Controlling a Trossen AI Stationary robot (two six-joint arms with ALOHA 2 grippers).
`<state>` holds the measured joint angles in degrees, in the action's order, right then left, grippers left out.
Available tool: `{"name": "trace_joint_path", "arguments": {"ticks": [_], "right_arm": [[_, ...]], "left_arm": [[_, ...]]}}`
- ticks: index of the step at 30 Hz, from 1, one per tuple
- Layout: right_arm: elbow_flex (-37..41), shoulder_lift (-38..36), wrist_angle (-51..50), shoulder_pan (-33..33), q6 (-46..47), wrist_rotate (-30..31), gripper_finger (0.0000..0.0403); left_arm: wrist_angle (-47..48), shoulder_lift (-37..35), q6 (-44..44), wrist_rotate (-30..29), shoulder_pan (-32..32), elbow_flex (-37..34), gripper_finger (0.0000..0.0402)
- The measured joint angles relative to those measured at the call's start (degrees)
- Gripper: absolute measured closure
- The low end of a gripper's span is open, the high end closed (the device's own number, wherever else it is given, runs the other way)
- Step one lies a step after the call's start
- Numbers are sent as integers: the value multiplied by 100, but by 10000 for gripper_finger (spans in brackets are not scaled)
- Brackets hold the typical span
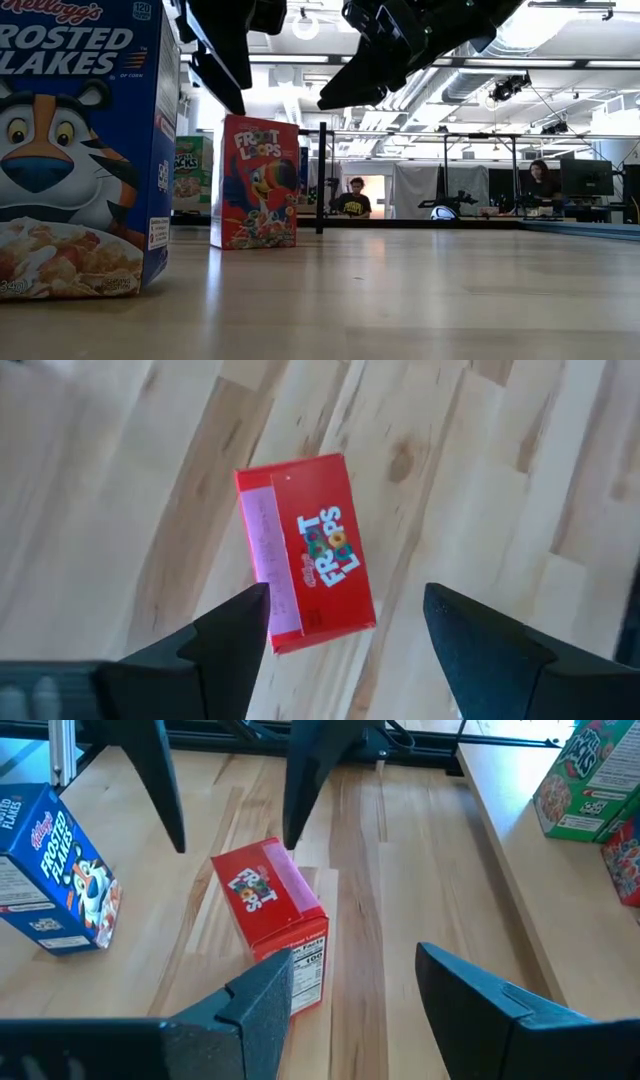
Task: Stack cereal on shelf
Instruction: Put the red cereal box on the shelf aligned with the red cereal box
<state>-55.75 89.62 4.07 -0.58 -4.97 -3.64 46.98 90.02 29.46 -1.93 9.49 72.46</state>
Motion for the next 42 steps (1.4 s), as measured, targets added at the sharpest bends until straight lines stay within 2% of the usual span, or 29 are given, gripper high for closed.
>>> {"name": "trace_joint_path", "arguments": {"ticks": [5,8,11,15,20,35,42], "right_arm": [[0,0,1,0,0,0,201],[0,0,1,0,0,-2,201],[0,0,0,0,0,-2,201],[0,0,1,0,0,-2,201],[0,0,1,0,0,-2,201],[2,0,-27,-2,4,-2,201],[4,0,-47,0,4,-2,201]], "left_arm": [[-13,0,-111,234,16,-2,139],[-15,0,-208,253,92,-2,121],[-11,0,-254,81,158,-2,90],[105,0,188,-228,145,-4,48],[314,20,303,-530,101,-4,24],[210,690,-154,-563,-137,-8,21],[191,772,-601,-551,-120,-8,61]]}}
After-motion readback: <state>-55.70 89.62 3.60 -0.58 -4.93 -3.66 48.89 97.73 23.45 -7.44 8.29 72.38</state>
